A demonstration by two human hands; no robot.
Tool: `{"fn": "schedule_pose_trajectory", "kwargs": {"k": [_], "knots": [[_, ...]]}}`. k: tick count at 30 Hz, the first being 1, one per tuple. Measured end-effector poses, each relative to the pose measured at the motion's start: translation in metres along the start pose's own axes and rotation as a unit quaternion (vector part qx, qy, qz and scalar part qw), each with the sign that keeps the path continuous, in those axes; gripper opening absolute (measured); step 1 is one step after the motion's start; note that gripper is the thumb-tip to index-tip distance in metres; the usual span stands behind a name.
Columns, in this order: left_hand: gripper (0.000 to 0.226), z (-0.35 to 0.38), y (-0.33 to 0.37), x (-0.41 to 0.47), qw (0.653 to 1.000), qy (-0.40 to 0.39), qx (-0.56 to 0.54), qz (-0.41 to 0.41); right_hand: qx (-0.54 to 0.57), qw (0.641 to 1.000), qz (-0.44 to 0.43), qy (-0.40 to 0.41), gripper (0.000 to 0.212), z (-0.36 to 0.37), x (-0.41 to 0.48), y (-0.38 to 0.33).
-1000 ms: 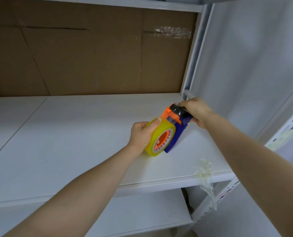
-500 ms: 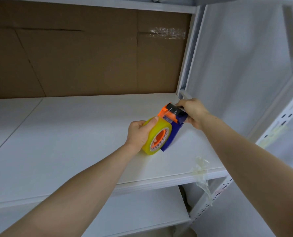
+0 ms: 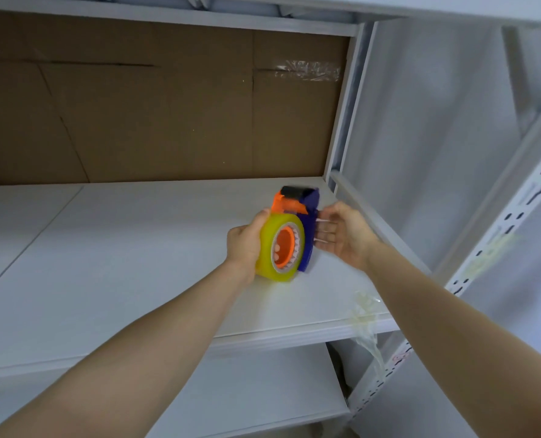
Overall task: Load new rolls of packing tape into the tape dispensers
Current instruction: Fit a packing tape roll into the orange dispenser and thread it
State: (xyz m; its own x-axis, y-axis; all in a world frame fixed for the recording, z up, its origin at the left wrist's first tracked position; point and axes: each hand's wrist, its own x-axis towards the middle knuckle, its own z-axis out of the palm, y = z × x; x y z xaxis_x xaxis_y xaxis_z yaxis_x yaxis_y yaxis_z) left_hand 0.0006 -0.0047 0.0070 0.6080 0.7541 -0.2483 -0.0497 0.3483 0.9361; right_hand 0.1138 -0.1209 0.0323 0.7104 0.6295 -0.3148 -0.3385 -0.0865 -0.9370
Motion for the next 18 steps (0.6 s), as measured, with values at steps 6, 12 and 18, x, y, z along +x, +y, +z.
{"fn": "schedule_pose_trajectory", "kwargs": {"k": [6, 12, 18], "knots": [[0.030, 0.002, 0.003, 0.000, 0.989, -0.021, -0.120, -0.086, -0.184, 0.980, -0.035, -0.069, 0.046, 0.015, -0.010, 0.017], [0.047, 0.001, -0.001, -0.010, 0.977, -0.064, -0.165, -0.123, -0.425, 0.894, -0.134, 0.049, 0.052, 0.029, -0.003, 0.021], [0.070, -0.024, 0.022, -0.011, 0.989, 0.037, -0.081, -0.115, -0.459, 0.872, -0.167, 0.018, 0.042, 0.057, 0.018, 0.003]]}}
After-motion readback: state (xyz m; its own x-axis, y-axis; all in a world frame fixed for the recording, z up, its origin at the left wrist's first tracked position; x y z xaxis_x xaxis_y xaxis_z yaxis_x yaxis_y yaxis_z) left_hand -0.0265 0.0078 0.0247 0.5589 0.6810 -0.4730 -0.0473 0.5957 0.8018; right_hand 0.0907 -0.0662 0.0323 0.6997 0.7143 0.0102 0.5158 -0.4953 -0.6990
